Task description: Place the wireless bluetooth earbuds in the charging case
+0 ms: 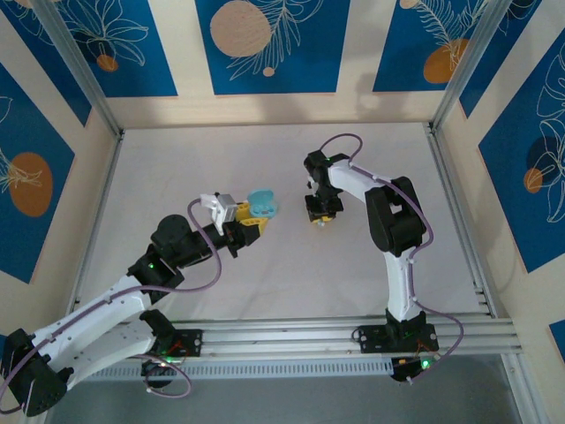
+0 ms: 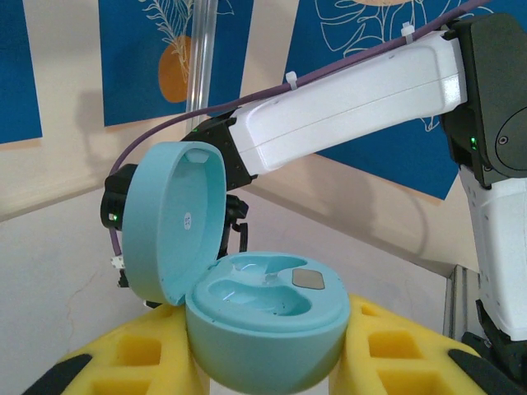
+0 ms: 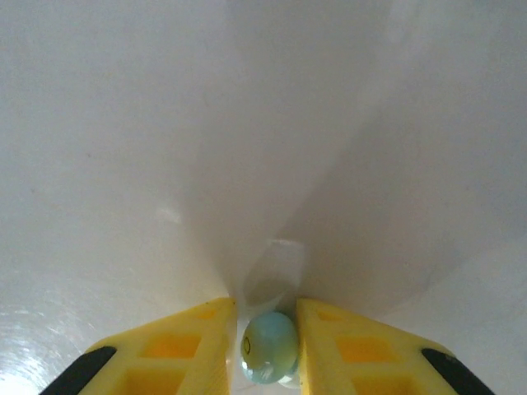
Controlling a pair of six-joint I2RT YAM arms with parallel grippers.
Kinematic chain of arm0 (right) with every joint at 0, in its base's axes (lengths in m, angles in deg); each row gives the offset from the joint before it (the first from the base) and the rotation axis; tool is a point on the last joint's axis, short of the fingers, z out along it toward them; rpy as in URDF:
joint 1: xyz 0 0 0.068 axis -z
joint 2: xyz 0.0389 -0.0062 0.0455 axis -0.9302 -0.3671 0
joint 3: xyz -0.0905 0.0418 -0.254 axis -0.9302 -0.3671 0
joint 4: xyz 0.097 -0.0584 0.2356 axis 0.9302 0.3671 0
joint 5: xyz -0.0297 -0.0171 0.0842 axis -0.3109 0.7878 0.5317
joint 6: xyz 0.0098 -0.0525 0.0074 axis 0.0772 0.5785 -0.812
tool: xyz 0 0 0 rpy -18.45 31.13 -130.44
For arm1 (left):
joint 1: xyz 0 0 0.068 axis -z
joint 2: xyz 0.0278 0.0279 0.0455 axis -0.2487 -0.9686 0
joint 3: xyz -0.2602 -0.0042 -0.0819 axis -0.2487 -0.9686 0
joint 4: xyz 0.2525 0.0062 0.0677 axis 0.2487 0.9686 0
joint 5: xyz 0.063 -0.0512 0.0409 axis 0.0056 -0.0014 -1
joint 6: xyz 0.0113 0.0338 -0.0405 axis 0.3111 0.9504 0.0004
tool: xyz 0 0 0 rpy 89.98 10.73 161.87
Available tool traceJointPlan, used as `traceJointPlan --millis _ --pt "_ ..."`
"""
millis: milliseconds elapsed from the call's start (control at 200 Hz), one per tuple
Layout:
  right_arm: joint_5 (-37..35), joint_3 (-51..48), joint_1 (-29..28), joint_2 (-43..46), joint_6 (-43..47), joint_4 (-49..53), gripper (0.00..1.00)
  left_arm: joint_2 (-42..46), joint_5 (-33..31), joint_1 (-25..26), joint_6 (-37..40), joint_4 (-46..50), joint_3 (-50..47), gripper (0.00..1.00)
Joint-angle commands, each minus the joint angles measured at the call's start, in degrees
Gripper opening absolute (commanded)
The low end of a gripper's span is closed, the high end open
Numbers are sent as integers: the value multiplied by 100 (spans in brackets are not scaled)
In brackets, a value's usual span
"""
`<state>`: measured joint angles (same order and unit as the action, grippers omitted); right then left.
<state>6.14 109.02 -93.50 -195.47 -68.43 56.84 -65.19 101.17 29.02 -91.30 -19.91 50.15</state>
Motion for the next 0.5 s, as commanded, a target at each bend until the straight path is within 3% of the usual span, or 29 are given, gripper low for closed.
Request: traceJointPlan --millis 0,305,495 --pt "-69 69 -82 -112 126 497 25 -9 5 35 -85 -248 113 24" --pt "53 47 -71 -45 -32 277 22 -9 -21 35 -95 -248 116 24" --pt "945 -245 43 800 -285 -27 20 -8 -131 38 -82 -205 116 24"
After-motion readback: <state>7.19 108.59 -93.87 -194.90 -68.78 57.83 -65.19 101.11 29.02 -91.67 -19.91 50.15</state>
